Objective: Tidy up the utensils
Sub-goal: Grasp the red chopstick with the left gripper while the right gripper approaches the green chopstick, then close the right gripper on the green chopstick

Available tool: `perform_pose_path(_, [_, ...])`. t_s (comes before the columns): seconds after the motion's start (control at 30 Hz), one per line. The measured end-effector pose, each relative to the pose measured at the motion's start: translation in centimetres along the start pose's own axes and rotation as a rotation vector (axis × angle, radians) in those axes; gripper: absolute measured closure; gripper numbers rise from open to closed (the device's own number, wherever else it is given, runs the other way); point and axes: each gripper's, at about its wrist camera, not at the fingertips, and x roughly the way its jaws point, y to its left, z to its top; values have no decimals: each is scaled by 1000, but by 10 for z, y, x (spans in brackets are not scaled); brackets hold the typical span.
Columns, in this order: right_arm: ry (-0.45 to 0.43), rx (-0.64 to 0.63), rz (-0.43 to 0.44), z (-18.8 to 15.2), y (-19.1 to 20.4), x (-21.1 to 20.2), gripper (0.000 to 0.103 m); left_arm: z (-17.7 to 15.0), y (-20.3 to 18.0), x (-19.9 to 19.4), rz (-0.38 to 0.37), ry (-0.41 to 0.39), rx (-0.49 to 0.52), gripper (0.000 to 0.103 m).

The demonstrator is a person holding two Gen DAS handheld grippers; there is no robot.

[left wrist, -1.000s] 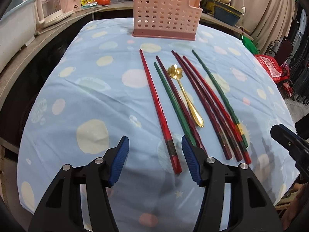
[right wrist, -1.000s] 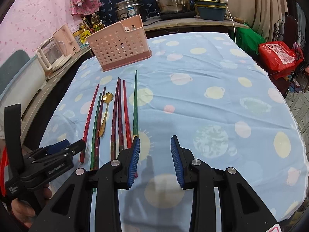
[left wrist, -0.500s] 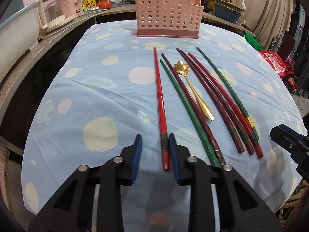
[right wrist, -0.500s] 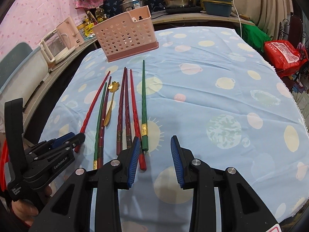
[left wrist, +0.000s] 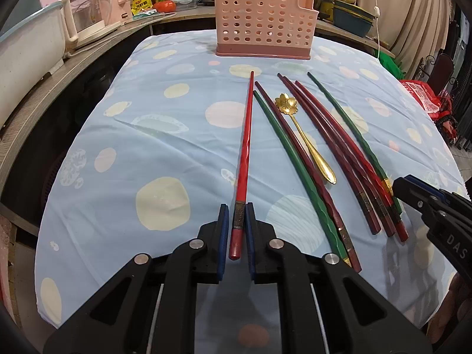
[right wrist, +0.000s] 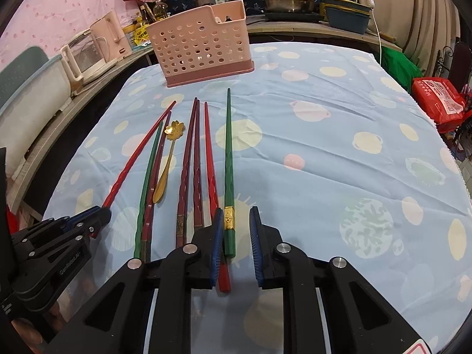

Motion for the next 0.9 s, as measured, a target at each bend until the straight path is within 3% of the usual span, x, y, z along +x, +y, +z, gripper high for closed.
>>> perform_pose_path(0.4, [19, -13, 6, 0, 1, 14, 92, 0, 0, 1, -1, 0, -2, 92])
perform_pose_path(0.9, [12, 0, 21, -9, -4, 0, 96, -1, 2, -3, -23, 13, -10, 95])
